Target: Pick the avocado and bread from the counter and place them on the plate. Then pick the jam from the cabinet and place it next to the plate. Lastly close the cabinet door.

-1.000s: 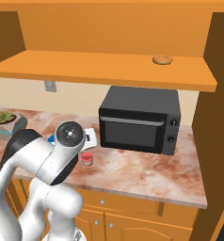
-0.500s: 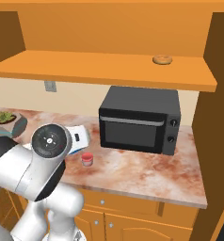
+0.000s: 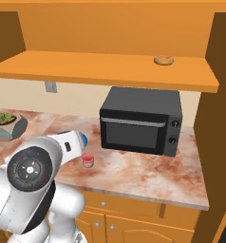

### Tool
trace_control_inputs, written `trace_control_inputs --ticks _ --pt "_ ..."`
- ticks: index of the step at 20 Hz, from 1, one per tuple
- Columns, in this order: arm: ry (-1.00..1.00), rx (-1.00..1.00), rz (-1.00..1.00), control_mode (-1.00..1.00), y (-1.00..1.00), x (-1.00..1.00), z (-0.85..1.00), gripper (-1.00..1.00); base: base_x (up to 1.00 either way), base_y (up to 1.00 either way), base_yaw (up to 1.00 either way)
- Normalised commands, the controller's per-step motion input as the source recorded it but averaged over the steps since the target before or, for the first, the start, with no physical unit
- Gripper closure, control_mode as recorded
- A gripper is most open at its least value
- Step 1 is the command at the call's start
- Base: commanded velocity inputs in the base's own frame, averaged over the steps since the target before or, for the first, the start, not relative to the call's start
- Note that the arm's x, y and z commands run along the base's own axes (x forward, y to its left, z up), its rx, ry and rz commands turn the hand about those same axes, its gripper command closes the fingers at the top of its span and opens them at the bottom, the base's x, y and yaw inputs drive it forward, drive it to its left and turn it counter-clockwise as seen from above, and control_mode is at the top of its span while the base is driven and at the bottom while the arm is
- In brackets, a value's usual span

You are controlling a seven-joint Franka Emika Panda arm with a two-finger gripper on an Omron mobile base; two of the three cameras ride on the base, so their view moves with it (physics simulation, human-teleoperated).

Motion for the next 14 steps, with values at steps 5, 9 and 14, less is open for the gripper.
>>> trace_control_inputs --ticks 5,9,14 --pt "-0.16 -0.01 -0.02 -1.00 0.02 -0.49 -0.45 -1.00 0.00 0.00 0.00" --pt "-0.20 0.00 -0.01 -1.00 0.12 -0.36 -0.63 -1.00 0.00 0.00 0.00" --pt "-0.30 0.00 -0.02 -1.00 0.34 -0.45 -0.54 -1.00 0.00 0.00 0.00"
